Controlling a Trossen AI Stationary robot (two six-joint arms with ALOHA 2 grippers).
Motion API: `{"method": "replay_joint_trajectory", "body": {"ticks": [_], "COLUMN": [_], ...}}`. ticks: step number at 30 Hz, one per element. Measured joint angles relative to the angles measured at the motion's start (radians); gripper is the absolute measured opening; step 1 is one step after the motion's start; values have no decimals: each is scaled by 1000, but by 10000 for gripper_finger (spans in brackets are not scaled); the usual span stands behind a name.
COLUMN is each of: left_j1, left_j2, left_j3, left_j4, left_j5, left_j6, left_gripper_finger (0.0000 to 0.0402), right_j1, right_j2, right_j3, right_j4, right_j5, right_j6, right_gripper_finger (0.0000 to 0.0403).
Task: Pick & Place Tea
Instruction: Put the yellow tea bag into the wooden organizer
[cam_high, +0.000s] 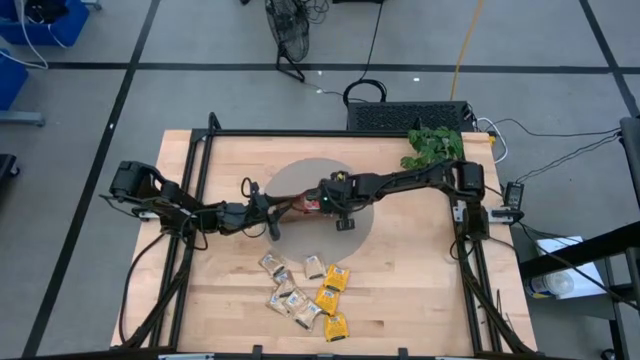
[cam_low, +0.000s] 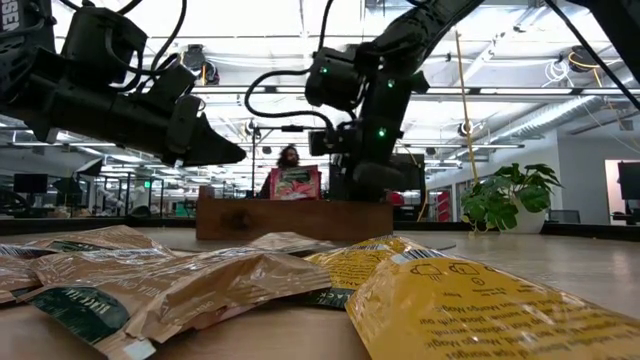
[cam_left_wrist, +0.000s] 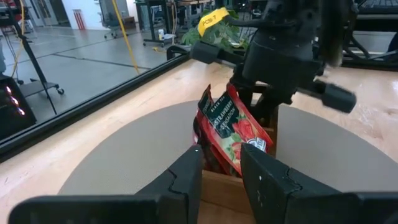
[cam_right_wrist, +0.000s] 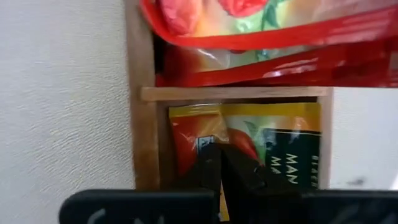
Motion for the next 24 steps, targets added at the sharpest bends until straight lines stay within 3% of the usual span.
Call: {"method": "replay_joint_trajectory", "body": {"ticks": [11, 24], "left_j1": [0, 0], "left_j2": [0, 0], "left_j3": [0, 0], "left_j4": [0, 0], "left_j5": [0, 0], "left_j6": [0, 0], "left_gripper_finger": [115, 115], "right_j1": [95, 126], "right_j2": [3, -1], "right_j3": [-24, -24], "right_j4": [100, 185], "right_j5": [340, 539], "right_j6": [-28, -82], "right_gripper_finger": [0, 0]}}
